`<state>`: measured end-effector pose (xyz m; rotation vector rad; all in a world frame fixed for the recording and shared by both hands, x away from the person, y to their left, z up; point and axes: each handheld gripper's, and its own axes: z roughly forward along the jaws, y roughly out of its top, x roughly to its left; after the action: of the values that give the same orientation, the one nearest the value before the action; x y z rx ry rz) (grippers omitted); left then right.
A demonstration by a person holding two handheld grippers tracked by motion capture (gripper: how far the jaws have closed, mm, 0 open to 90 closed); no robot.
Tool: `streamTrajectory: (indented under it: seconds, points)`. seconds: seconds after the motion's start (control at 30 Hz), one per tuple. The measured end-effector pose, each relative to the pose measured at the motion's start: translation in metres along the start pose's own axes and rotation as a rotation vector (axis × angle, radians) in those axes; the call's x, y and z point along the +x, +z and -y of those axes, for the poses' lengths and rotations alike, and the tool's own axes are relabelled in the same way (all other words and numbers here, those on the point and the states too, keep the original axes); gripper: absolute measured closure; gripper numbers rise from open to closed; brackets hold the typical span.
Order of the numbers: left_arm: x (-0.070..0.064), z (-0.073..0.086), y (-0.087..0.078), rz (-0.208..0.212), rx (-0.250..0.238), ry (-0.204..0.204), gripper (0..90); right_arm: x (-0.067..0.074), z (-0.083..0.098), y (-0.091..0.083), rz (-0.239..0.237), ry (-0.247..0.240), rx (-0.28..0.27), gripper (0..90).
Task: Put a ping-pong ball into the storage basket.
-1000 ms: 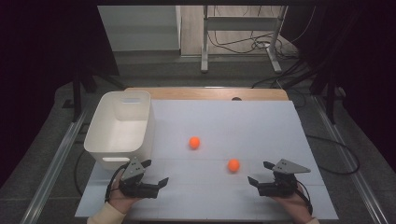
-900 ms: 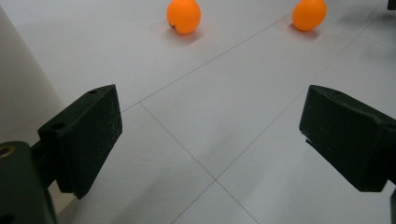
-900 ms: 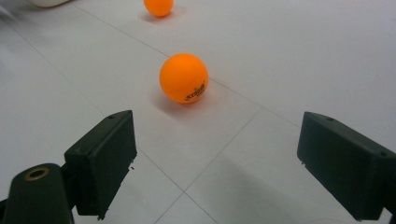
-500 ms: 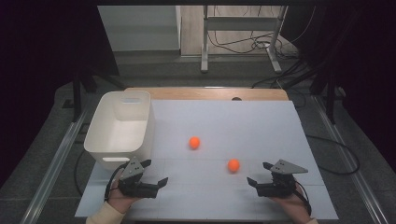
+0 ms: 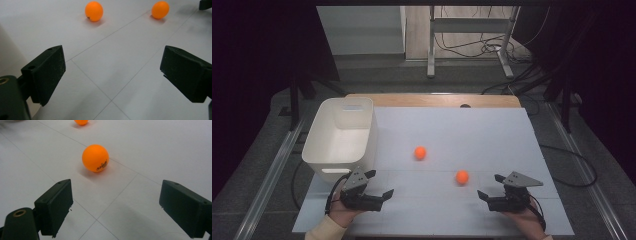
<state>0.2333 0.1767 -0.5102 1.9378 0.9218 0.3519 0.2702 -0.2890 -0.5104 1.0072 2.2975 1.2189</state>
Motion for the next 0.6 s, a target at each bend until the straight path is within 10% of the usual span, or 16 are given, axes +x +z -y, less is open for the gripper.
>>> streamTrajectory:
  seconds: [0.6]
  points:
    - [-0.008, -0.015, 0.001, -0.007, 0.005, 0.035, 7.1, 0.001, 0.000, 0.002, -0.005, -0.007, 0.011, 12.2]
